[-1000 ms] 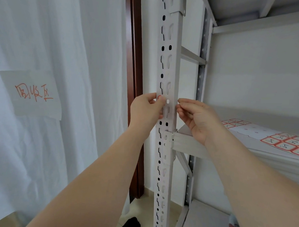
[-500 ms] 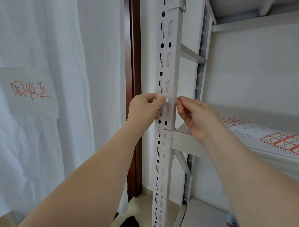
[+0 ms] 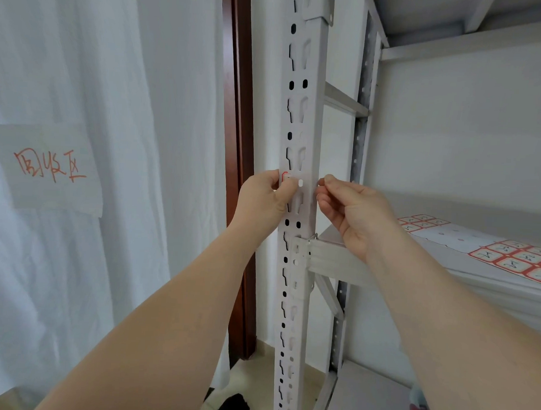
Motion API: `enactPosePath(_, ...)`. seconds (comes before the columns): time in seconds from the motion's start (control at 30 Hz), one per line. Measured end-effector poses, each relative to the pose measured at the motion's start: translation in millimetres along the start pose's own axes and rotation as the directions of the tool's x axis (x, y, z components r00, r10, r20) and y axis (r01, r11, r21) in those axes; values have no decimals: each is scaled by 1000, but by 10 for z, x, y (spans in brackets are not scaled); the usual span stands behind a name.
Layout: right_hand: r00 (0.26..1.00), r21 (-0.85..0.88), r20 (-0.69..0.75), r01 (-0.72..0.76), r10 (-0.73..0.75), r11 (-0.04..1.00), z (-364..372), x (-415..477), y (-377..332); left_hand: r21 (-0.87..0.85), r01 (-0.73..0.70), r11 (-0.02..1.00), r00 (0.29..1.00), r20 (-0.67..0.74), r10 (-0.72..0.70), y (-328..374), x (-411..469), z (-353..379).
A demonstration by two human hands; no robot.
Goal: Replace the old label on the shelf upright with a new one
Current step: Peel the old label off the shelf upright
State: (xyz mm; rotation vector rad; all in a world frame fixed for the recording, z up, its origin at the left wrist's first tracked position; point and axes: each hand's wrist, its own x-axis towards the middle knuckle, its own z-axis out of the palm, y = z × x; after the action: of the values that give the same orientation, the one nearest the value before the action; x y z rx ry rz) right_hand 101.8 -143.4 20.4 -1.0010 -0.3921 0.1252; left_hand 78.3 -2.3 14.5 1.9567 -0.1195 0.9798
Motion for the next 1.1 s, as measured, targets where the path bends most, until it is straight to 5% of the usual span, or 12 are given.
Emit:
enactPosePath(0.23,1000,-19,0,-19,19,1000,-7,17,6,109,-61,992,994,-88,71,-26,0,80)
enactPosePath(1.1,999,78,25,-38,36,996,-25,26,-3,80,-73,994,996,-36,76,-22,-38,51)
